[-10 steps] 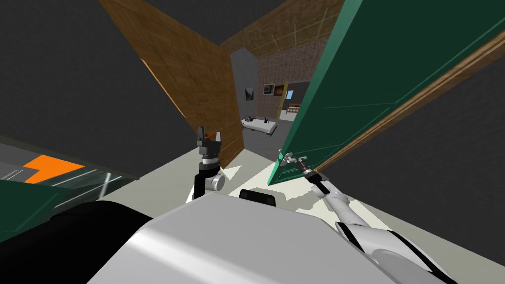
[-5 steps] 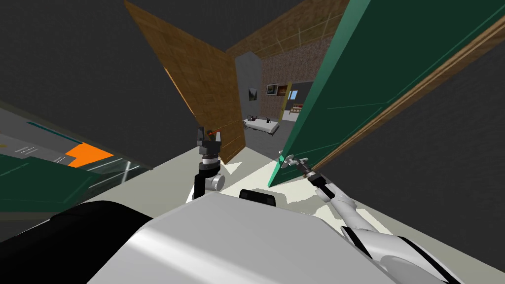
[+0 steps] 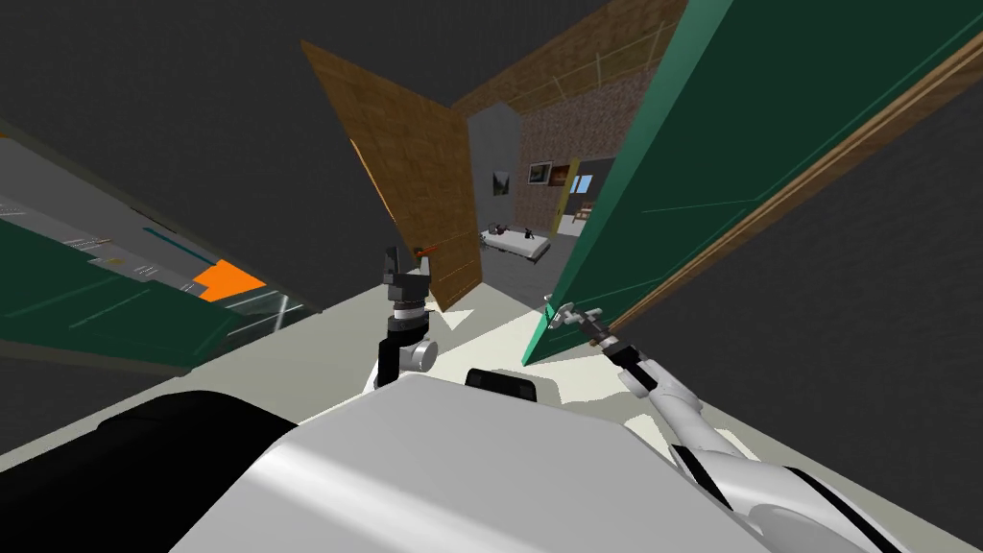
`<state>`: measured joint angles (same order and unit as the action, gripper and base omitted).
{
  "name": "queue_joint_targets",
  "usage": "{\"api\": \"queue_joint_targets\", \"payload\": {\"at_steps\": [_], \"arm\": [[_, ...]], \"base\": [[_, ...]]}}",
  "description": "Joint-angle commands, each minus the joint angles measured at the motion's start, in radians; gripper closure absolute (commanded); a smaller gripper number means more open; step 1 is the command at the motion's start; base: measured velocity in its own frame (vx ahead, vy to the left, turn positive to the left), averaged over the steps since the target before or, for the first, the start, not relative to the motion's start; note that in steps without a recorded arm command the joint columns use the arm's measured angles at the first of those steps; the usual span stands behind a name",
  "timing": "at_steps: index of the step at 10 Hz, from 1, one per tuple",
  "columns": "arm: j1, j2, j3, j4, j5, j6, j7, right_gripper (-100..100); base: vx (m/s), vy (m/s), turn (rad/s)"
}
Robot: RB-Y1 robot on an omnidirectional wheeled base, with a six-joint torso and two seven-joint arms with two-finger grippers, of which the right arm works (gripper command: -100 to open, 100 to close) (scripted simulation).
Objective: Pull the door open
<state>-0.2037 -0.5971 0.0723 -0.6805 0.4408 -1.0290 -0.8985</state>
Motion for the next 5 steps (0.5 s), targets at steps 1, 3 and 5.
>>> {"api": "queue_joint_targets", "payload": {"at_steps": [1, 3, 5], "arm": [[0.004, -0.011, -0.008, 0.020, 0.006, -0.032, -0.004, 100], [0.010, -0.019, -0.014, 0.027, 0.011, -0.055, -0.009, 100], [0.014, -0.027, -0.020, 0.034, 0.016, -0.075, -0.014, 100]], "base": [[-0.206, -0.143, 0.197], [-0.156, -0.129, 0.131], [-0.133, -0.131, 0.136]]}}
